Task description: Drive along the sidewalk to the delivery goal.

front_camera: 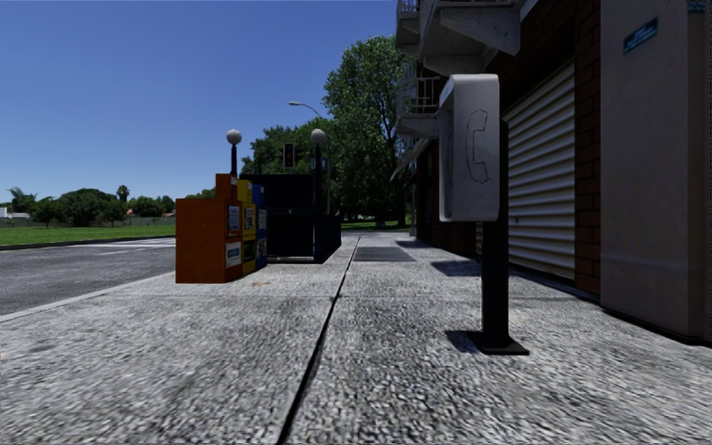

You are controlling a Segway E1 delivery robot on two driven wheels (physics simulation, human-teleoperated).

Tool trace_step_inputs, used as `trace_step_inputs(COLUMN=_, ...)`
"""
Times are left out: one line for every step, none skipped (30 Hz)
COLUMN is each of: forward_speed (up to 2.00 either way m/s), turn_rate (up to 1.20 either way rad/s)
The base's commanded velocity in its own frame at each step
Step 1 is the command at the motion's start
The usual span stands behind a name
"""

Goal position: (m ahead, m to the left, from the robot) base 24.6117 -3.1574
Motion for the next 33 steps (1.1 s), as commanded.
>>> trace_step_inputs(forward_speed=1.94, turn_rate=0.0)
trace_step_inputs(forward_speed=1.94, turn_rate=0.0)
trace_step_inputs(forward_speed=1.94, turn_rate=0.0)
trace_step_inputs(forward_speed=1.94, turn_rate=0.0)
trace_step_inputs(forward_speed=1.94, turn_rate=0.0)
trace_step_inputs(forward_speed=1.94, turn_rate=0.0)
trace_step_inputs(forward_speed=1.94, turn_rate=0.0)
trace_step_inputs(forward_speed=1.94, turn_rate=0.0)
trace_step_inputs(forward_speed=1.94, turn_rate=0.0)
trace_step_inputs(forward_speed=1.94, turn_rate=0.0)
trace_step_inputs(forward_speed=1.94, turn_rate=0.0)
trace_step_inputs(forward_speed=1.94, turn_rate=0.0)
trace_step_inputs(forward_speed=1.94, turn_rate=0.0)
trace_step_inputs(forward_speed=1.94, turn_rate=0.0)
trace_step_inputs(forward_speed=1.94, turn_rate=0.0)
trace_step_inputs(forward_speed=1.94, turn_rate=0.0)
trace_step_inputs(forward_speed=1.94, turn_rate=0.0)
trace_step_inputs(forward_speed=1.94, turn_rate=0.0)
trace_step_inputs(forward_speed=1.94, turn_rate=0.0)
trace_step_inputs(forward_speed=1.94, turn_rate=0.0)
trace_step_inputs(forward_speed=1.94, turn_rate=0.0)
trace_step_inputs(forward_speed=1.94, turn_rate=0.0)
trace_step_inputs(forward_speed=1.94, turn_rate=0.0)
trace_step_inputs(forward_speed=1.94, turn_rate=-0.04)
trace_step_inputs(forward_speed=1.94, turn_rate=-0.04)
trace_step_inputs(forward_speed=1.94, turn_rate=-0.09)
trace_step_inputs(forward_speed=1.94, turn_rate=-0.11)
trace_step_inputs(forward_speed=1.94, turn_rate=-0.12)
trace_step_inputs(forward_speed=1.94, turn_rate=-0.13)
trace_step_inputs(forward_speed=1.94, turn_rate=-0.13)
trace_step_inputs(forward_speed=1.94, turn_rate=-0.16)
trace_step_inputs(forward_speed=1.94, turn_rate=-0.2)
trace_step_inputs(forward_speed=1.94, turn_rate=-0.21)
